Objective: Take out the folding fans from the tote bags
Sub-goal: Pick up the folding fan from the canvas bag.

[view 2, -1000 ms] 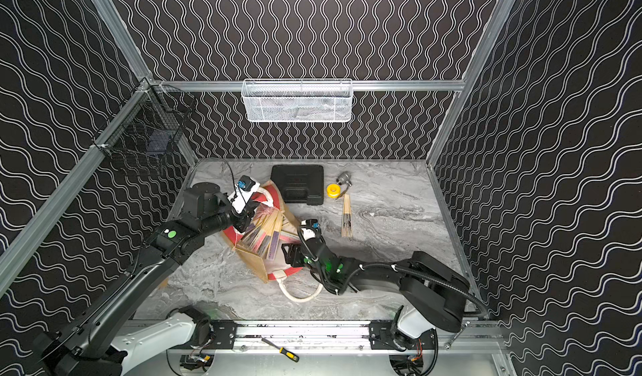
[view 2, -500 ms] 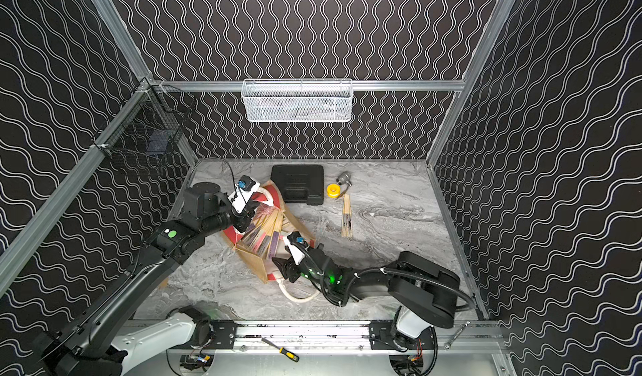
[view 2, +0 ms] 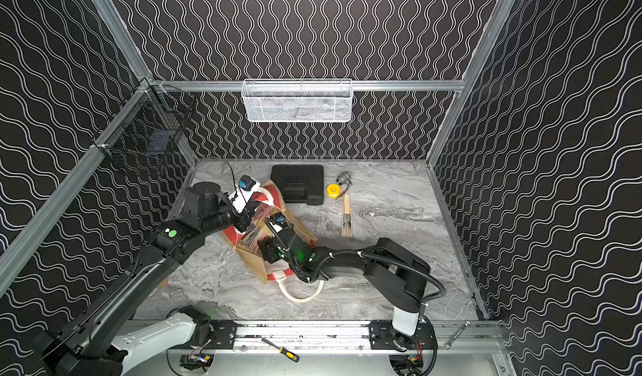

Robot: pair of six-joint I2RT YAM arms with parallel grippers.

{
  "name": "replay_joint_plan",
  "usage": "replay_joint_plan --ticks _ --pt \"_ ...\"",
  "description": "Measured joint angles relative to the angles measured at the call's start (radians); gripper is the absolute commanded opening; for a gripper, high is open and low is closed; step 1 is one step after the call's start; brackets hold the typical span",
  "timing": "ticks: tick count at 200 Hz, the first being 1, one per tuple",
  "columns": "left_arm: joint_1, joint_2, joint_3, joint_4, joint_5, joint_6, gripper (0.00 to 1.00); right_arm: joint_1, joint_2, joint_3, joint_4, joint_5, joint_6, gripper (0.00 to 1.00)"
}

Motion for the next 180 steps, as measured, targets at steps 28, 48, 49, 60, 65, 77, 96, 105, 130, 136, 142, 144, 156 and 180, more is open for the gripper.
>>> replay_joint_plan --ticks 28,48,49,60,65,77,96,105,130,136,142,144,156,180 --pt "0.000 0.000 0.000 0.000 0.000 0.000 0.00 -0.011 0.044 0.068 -0.139 0.012 0.088 0.65" --pt "0.000 -0.002 0.000 0.000 0.000 0.000 0.00 -0.023 0.053 0.083 -0.195 0.018 0.137 0.63" --pt "0.000 -0.002 0.000 0.000 0.001 0.000 0.00 -0.023 0.053 0.084 -0.196 0.018 0.138 0.63" --pt "0.000 -0.002 0.000 0.000 0.001 0.000 0.00 -0.033 0.057 0.085 -0.209 0.015 0.163 0.61" --pt "0.000 -0.002 0.000 0.000 0.001 0.000 0.00 -0.038 0.060 0.087 -0.214 0.005 0.174 0.61" --pt "0.000 -0.002 0.000 0.000 0.004 0.000 0.00 -0.048 0.066 0.090 -0.220 -0.018 0.199 0.60" --pt "0.000 -0.002 0.000 -0.001 0.004 0.000 0.00 -0.058 0.069 0.095 -0.220 -0.047 0.230 0.60" --pt "0.000 -0.002 0.000 -0.001 0.003 0.000 0.00 -0.064 0.076 0.101 -0.220 -0.059 0.242 0.59" --pt "0.000 -0.002 0.000 -0.001 0.003 0.000 0.00 -0.085 0.110 0.108 -0.222 -0.103 0.285 0.55" --pt "0.000 -0.001 0.000 -0.001 0.003 0.000 0.00 -0.089 0.114 0.108 -0.222 -0.111 0.292 0.55" --pt "0.000 -0.001 0.000 -0.001 0.003 0.000 0.00 -0.091 0.116 0.109 -0.222 -0.114 0.301 0.54" --pt "0.000 -0.001 0.000 -0.001 0.003 0.000 0.00 -0.092 0.117 0.109 -0.222 -0.114 0.304 0.54" --pt "0.000 -0.001 0.000 -0.001 0.001 0.000 0.00 -0.092 0.120 0.111 -0.222 -0.117 0.318 0.53" --pt "0.000 0.001 0.000 -0.001 0.001 0.000 0.00 -0.098 0.129 0.111 -0.218 -0.139 0.339 0.46"
